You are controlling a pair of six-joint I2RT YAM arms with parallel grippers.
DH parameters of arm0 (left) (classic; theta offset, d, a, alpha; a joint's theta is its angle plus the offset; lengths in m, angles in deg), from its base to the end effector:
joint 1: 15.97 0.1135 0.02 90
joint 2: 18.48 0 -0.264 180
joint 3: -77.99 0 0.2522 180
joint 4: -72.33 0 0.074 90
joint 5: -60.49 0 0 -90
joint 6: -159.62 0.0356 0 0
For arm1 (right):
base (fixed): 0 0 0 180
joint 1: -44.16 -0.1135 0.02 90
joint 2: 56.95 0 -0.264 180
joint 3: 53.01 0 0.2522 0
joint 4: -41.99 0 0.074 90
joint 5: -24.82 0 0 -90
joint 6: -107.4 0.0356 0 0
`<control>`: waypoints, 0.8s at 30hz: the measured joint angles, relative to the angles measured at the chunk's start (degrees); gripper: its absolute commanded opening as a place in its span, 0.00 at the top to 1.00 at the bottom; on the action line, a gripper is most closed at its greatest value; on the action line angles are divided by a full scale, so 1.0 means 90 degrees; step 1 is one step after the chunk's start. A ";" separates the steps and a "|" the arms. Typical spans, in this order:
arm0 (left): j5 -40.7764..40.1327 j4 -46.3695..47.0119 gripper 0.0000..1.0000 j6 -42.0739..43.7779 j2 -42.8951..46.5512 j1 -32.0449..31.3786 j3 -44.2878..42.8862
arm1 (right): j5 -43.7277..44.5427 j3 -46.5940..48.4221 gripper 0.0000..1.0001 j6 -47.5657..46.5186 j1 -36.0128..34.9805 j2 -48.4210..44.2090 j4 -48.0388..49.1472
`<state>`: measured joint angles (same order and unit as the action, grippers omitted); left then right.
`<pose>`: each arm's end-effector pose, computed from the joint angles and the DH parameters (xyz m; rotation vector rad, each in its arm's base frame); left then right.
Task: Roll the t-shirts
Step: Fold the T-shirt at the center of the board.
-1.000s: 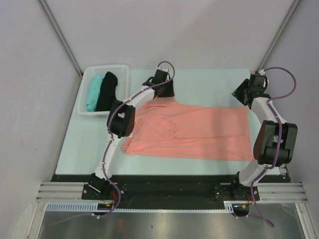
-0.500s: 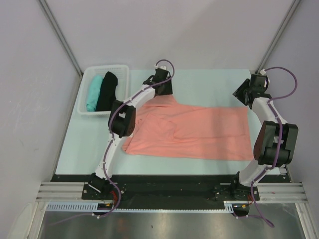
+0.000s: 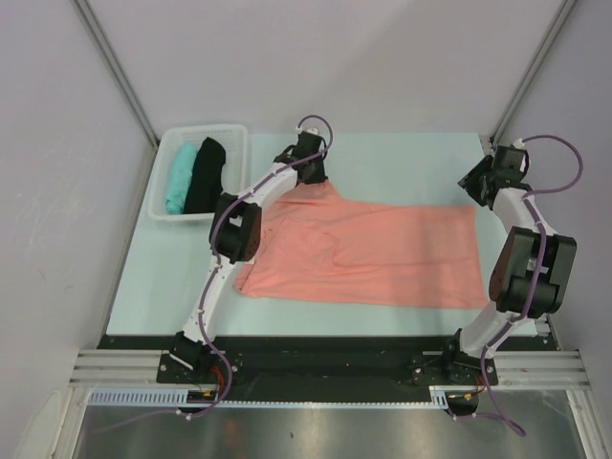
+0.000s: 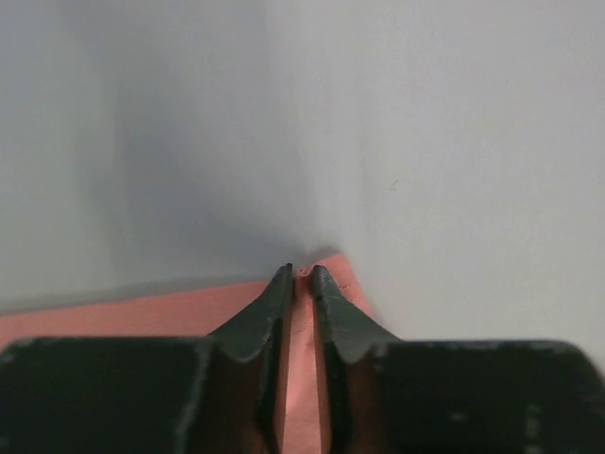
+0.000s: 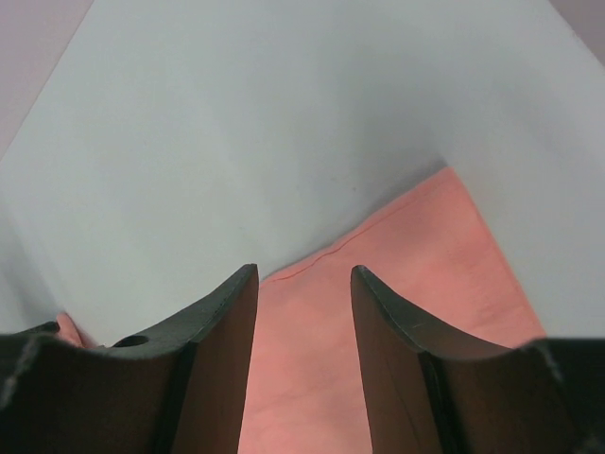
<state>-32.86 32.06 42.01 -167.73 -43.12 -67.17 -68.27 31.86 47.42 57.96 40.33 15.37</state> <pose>0.5142 -0.2613 0.1539 -0.0388 2.3788 -0.3986 0.3742 -0.0899 0.2522 0.8161 2.1070 0.2123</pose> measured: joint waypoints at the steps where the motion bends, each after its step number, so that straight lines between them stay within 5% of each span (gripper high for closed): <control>1: 0.0056 0.0068 0.90 -0.0039 0.0000 0.0007 0.0039 | -0.0053 0.0000 0.51 0.0010 0.0095 0.0061 0.0024; 5: 0.0172 0.0398 1.00 -0.0104 0.0015 0.0015 0.0223 | -0.0270 0.0000 0.56 0.0114 0.0461 0.0415 0.0168; 24: 0.0449 0.1416 1.00 -0.0134 0.0437 0.0080 0.1231 | -0.0211 0.0095 0.62 0.0216 0.0738 0.1722 0.0505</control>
<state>-28.82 44.81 40.80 -163.80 -42.40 -56.08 -70.17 32.71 49.37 64.61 55.82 19.91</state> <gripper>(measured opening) 0.008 0.406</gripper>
